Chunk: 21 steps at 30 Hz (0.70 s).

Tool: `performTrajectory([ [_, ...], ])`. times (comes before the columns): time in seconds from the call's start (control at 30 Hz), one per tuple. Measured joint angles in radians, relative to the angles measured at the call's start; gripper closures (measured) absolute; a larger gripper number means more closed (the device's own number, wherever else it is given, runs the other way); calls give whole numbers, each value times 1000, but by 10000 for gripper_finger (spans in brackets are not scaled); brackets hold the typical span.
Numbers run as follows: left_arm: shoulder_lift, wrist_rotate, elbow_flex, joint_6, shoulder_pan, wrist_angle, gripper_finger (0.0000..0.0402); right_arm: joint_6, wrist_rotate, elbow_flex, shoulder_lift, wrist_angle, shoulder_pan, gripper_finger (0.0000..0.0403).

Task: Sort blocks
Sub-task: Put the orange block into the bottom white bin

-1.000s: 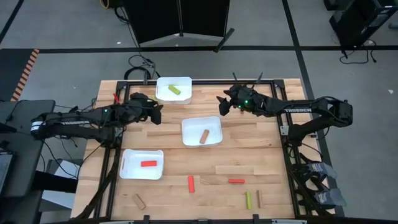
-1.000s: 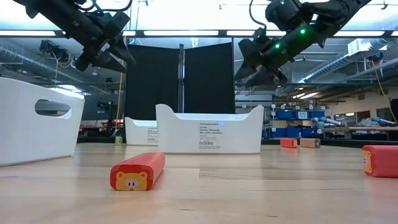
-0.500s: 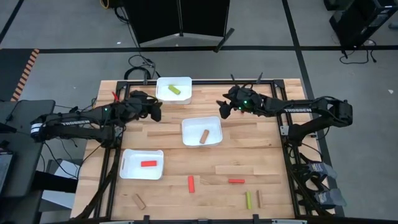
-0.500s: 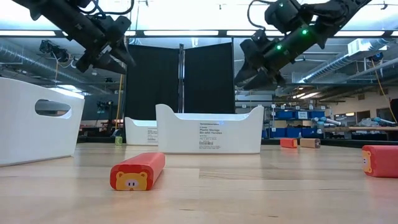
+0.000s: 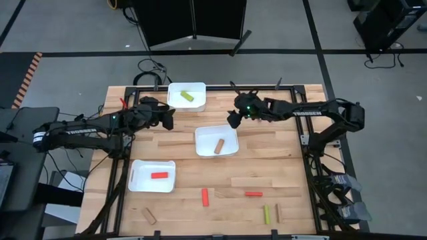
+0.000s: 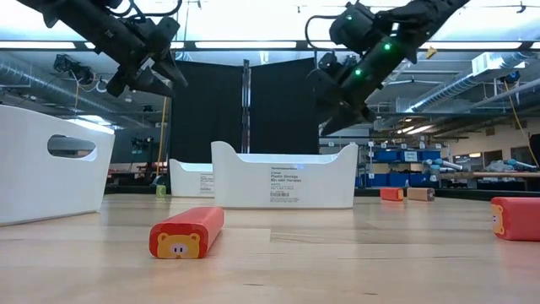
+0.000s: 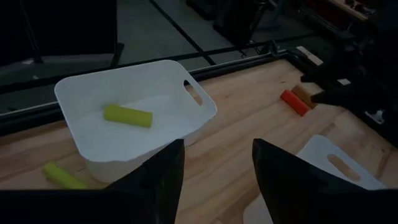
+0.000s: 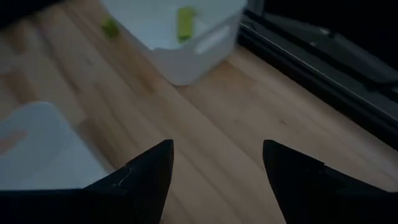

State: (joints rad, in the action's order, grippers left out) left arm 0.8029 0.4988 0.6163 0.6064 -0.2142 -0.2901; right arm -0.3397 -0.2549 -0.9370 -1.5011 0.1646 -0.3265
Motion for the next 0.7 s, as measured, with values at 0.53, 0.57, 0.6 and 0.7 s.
performTrajectory([
  [0.53,1,-18,0,-27,0,-1,204,-124,-39,0,44,322,-166,144],
  [0.57,1,-18,0,-29,0,-1,204,-133,-39,7,44,323,-170,144],
  [0.6,1,-18,0,-29,0,-1,204,-143,-39,16,44,325,-174,144],
  [0.7,1,-18,0,-30,0,-4,204,-180,-39,46,44,326,-183,144],
])
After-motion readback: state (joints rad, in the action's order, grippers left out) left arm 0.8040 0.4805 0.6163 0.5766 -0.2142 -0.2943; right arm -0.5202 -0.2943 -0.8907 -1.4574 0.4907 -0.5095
